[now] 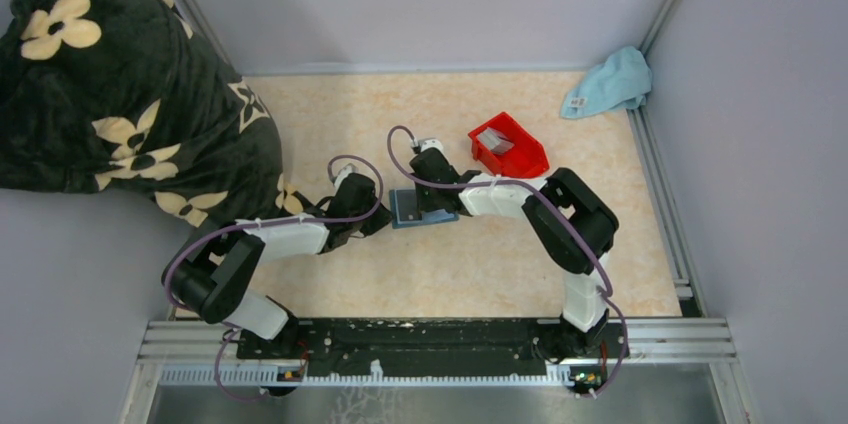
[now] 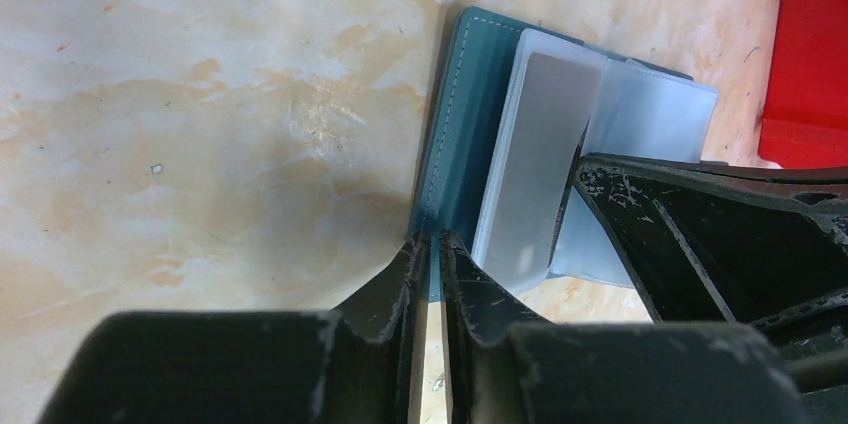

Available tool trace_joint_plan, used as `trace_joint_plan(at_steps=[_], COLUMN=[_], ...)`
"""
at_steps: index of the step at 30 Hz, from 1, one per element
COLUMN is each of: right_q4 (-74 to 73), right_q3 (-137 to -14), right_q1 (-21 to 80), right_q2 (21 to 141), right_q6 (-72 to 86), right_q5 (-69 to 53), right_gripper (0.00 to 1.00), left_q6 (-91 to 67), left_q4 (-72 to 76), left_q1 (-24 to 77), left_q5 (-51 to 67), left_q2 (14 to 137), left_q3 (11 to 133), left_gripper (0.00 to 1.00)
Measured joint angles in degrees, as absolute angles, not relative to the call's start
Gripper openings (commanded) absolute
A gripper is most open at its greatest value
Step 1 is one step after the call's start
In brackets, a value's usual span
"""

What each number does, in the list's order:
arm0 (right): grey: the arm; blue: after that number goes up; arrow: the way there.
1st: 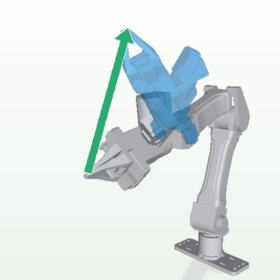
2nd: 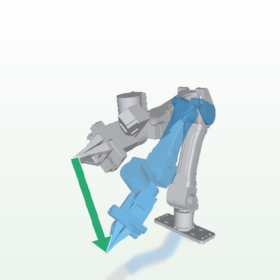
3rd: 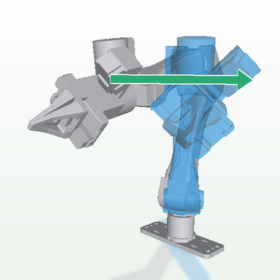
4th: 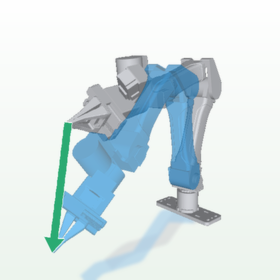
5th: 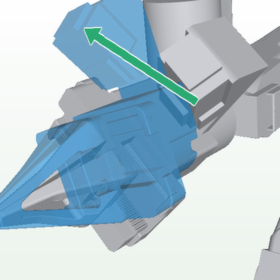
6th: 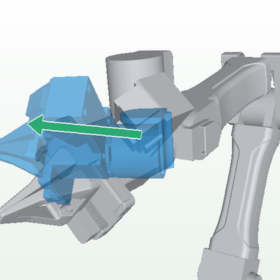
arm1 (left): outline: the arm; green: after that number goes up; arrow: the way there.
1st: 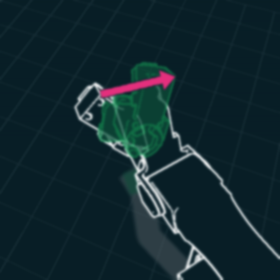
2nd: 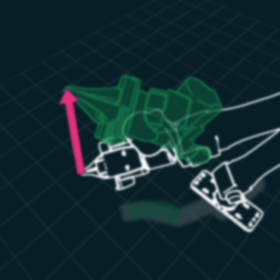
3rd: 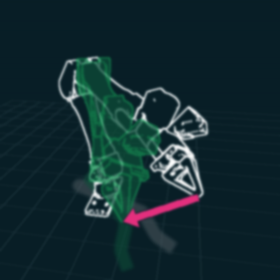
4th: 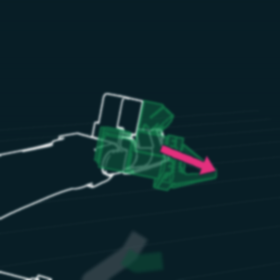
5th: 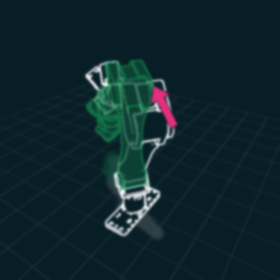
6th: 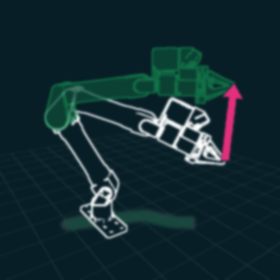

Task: Put the credit cards into the card holder
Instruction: Insert the credit card into the card holder.

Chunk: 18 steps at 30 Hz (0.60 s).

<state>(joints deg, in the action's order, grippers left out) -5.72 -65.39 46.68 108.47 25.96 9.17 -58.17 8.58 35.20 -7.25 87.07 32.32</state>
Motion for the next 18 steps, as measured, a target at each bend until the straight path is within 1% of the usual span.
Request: trace_joint_plan(at_steps=[9,18], right_q4=[-6.96,-8.23], right_q3=[-66.65,-66.87], right_q1=[46.98,47.31], right_q2=[109.03,108.51], right_q6=[25.89,24.53], right_q5=[9.43,10.37], right_gripper=[0.00,0.21], left_q6=[-57.98,-57.84], left_q4=[8.47,8.43], left_q1=[35.20,34.87], left_q5=[-7.14,-6.98], left_q2=[87.15,86.74], left_q3=[32.45,32.42], left_gripper=[0.17,0.17])
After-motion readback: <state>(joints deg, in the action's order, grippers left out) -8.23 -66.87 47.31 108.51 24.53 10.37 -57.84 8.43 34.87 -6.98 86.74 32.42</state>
